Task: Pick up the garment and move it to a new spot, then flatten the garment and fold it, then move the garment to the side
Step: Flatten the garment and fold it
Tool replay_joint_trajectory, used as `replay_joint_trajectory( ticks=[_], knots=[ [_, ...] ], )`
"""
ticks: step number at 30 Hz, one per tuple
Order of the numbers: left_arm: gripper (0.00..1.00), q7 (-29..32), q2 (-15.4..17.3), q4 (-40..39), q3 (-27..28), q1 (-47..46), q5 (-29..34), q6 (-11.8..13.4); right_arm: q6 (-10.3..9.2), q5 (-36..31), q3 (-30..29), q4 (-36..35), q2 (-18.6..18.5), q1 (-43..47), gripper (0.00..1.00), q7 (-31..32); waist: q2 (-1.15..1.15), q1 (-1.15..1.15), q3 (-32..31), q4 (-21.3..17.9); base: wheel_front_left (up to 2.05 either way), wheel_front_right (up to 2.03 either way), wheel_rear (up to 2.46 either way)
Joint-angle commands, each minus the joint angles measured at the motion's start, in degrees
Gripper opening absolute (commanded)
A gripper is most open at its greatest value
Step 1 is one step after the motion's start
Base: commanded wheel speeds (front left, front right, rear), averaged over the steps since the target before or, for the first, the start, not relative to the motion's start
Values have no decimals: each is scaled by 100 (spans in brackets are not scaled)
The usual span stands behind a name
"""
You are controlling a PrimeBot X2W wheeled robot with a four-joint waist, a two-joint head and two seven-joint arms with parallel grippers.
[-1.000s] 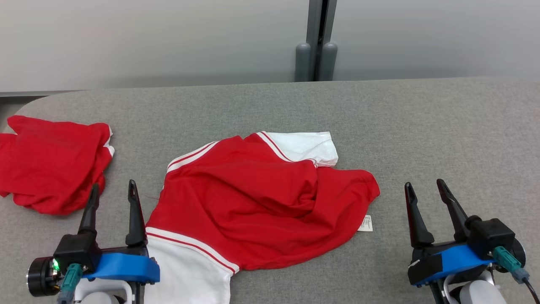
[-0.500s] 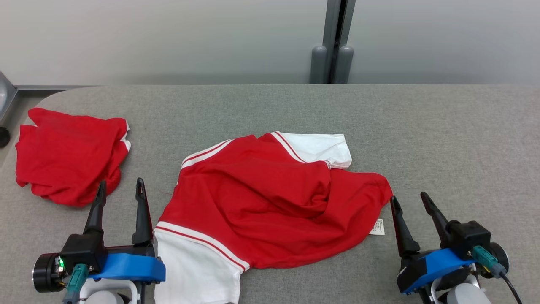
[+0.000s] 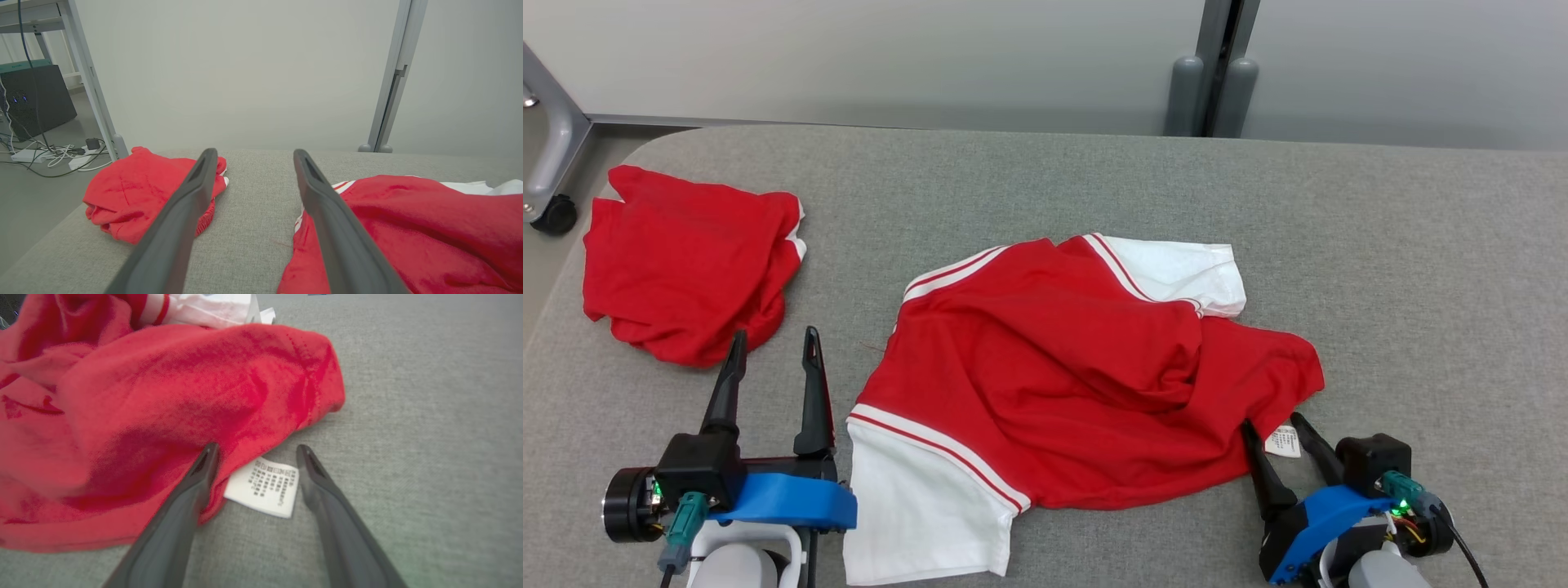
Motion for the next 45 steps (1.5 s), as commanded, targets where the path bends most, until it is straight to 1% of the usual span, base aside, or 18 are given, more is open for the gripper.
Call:
replay_joint_trajectory(
  ticks=[1,3,6,7,13,20,23,24,25,26,27,30,35,39,45],
  knots=[
    [100,-15,1,14,32,-87,51,-16,3,88,81,116,-5,-58,0,19,0,0,3,5,0,0,0],
    [100,-15,-16,33,57,-69,71,-29,3,158,179,200,-4,-110,0,10,0,0,-19,-25,0,0,0],
    [100,-16,-47,59,94,21,85,-54,2,147,190,29,-20,-115,0,-3,0,0,-79,-158,0,0,0],
    [100,-16,-68,68,104,76,89,-76,2,32,161,-171,-14,26,0,-4,0,0,-122,-264,0,0,0],
    [100,-16,-132,82,118,91,101,-106,2,-283,22,-1163,-15,750,0,32,0,0,-191,-538,0,0,0],
    [100,-16,-164,94,187,99,132,-120,2,-354,-168,-2568,-13,1843,0,709,0,0,-152,-853,0,0,0],
    [100,-15,-174,112,219,84,151,-150,2,-340,-250,-3040,-12,2271,0,1003,0,0,-155,-937,0,0,0],
    [100,-15,-174,112,219,84,151,-150,2,-340,-250,-3040,-12,2271,0,1003,0,0,-155,-937,0,0,0],
    [100,-16,-177,112,227,86,156,-157,2,-356,-292,-3189,-13,2387,0,1071,0,0,-162,-956,0,0,0],
    [100,-16,-184,119,252,87,161,-169,2,-407,-392,-3437,-13,2552,100,1187,0,0,-173,-993,0,0,0],
    [100,-16,-184,119,252,87,161,-169,2,-407,-392,-3437,-13,2552,100,1187,0,0,-173,-993,0,0,0],
    [100,-16,-192,126,276,75,182,-187,3,-498,-589,-3776,-11,2594,100,1246,0,0,-180,-1019,0,0,0],
    [100,-16,-206,121,284,32,212,-216,3,-771,-742,-4294,-34,2165,100,1202,0,0,-185,-991,0,0,0],
    [100,-15,-216,121,266,-7,236,-231,3,-896,-534,-4355,-205,1582,100,1290,0,0,-152,-875,0,0,0],
    [100,-15,-233,122,243,-85,251,-237,2,-891,52,-3886,-527,654,100,1426,0,0,-53,-637,0,0,0]
  ],
)
